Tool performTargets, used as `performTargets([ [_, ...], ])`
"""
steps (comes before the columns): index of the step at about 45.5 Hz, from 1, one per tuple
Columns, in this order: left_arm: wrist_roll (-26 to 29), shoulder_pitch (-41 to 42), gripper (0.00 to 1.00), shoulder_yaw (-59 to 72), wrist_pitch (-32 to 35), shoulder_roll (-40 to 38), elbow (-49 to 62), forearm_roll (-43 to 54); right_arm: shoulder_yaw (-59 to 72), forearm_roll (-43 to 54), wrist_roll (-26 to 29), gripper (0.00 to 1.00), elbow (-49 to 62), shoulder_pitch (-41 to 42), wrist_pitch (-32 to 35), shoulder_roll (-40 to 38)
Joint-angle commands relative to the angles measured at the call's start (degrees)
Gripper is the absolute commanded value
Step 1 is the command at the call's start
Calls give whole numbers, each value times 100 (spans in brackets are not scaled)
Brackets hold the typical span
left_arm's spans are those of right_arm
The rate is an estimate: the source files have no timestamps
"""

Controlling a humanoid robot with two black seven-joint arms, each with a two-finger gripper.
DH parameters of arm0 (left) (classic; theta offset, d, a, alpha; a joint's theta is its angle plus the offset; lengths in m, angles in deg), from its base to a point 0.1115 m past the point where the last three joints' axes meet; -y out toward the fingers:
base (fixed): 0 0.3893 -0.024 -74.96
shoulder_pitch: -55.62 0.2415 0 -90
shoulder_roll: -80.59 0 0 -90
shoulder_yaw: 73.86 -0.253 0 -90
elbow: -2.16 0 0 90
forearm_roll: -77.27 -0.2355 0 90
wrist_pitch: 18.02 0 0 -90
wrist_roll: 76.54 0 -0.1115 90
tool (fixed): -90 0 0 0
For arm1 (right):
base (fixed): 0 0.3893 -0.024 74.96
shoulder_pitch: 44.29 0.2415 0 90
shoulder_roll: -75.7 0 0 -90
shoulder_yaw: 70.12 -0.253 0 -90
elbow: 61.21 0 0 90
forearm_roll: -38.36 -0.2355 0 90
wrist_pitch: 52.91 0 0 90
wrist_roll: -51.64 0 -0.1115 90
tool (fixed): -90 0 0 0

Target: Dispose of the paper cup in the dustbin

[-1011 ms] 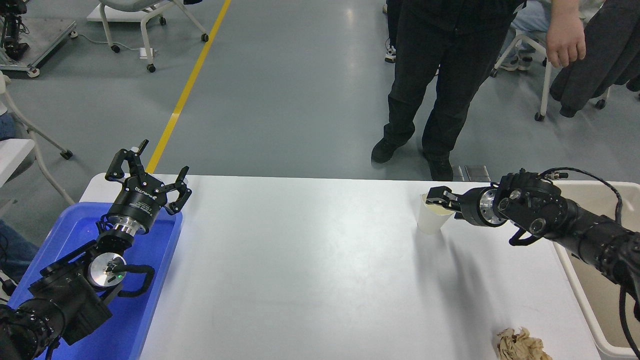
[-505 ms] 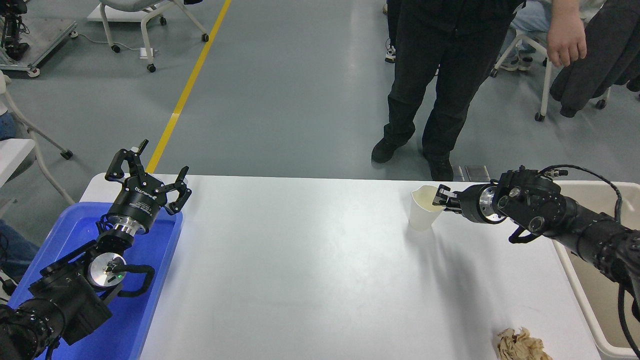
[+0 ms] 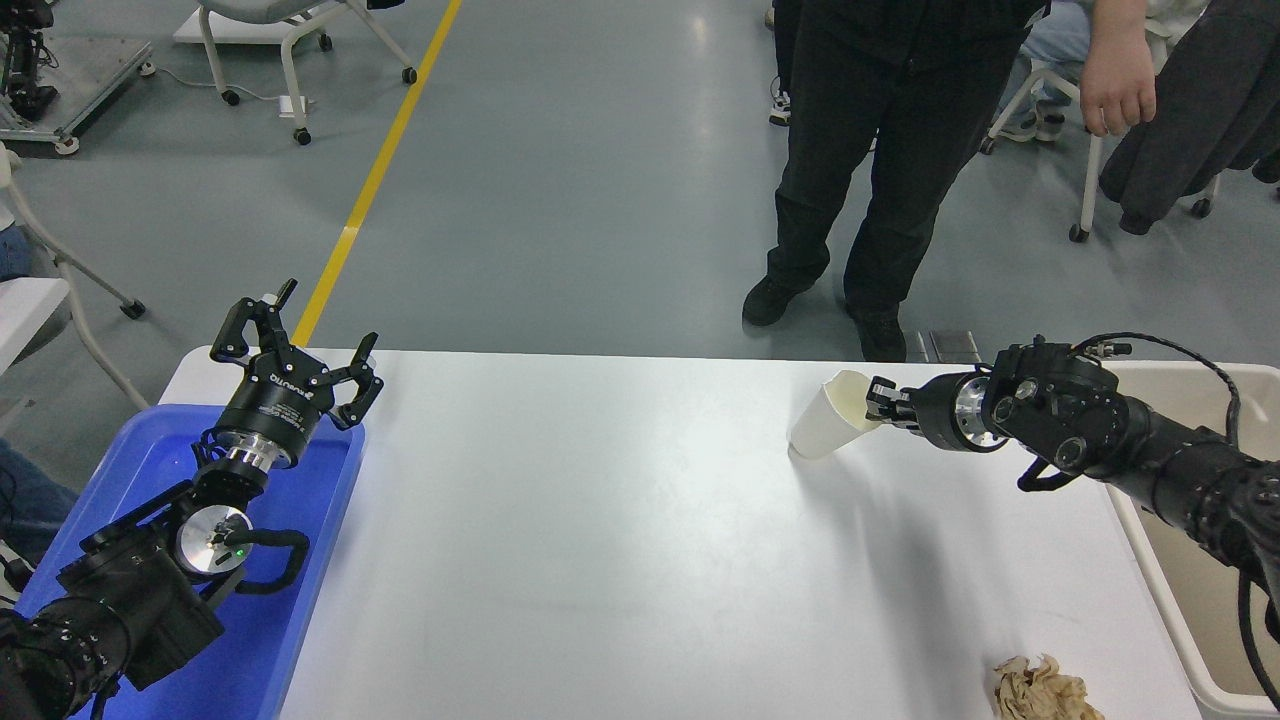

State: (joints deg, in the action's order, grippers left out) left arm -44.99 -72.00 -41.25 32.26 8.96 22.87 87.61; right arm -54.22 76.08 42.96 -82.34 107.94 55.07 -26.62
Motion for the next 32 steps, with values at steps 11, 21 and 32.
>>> performTargets([
  [11,0,0,100,0,0,0,3,3,-69,-45,-169,0,-435,447,338,-543],
  [21,0,0,100,0,0,0,3,3,9,-45,-143,0,-1506,974,347,-1369],
  [32,0,0,100,0,0,0,-6,3,71,-45,-90,0,-2571,1537,355,-2283],
])
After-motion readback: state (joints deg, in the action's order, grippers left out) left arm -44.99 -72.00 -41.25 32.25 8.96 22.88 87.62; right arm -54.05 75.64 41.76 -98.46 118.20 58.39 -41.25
